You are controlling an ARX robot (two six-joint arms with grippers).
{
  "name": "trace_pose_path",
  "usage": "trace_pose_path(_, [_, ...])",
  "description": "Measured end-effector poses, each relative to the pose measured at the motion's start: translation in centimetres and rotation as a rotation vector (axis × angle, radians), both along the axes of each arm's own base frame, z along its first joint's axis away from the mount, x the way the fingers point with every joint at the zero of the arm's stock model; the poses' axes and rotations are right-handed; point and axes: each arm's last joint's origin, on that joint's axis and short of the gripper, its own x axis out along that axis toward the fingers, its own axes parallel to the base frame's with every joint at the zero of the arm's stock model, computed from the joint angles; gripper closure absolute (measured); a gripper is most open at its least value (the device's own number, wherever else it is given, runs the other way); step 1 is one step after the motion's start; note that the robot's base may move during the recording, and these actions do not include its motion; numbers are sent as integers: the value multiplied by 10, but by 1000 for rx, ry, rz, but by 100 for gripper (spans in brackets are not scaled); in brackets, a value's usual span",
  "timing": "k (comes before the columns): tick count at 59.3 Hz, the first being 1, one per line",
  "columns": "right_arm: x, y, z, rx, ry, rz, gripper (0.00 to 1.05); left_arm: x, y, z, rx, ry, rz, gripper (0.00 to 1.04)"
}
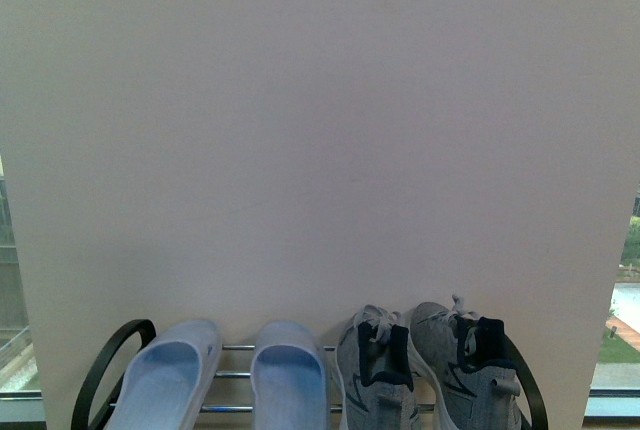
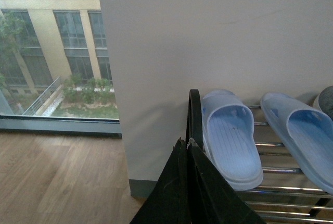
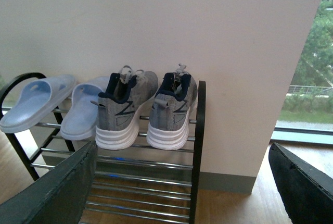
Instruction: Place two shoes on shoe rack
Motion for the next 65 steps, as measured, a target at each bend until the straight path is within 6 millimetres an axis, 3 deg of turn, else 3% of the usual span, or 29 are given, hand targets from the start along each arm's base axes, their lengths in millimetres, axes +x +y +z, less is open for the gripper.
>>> trace_pose_path(37, [0, 0, 0, 0, 0, 0, 9, -48, 0, 2, 0, -4, -1, 103])
trace_pose_path(65, [0, 0, 0, 0, 0, 0, 9, -69, 0, 9, 0, -28, -1, 103])
